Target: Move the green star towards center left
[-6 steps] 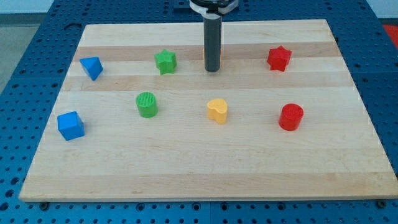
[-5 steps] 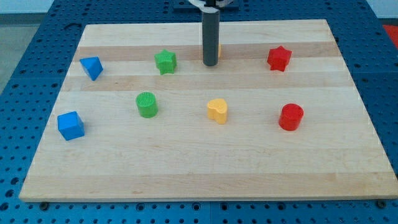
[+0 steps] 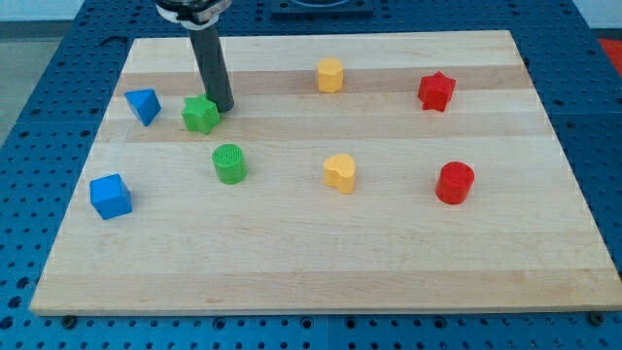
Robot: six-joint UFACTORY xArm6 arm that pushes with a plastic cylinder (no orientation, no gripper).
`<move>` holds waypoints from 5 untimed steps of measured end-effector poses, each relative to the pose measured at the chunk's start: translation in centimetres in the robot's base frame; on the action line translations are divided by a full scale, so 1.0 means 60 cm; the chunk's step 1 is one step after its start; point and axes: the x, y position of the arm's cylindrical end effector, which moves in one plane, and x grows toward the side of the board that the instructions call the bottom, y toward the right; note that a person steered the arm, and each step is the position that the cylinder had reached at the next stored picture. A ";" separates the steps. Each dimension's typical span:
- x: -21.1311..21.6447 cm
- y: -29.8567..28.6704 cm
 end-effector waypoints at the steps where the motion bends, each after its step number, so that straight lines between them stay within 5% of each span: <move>1: -0.005 0.011; 4: 0.033 -0.105; 5: 0.033 -0.057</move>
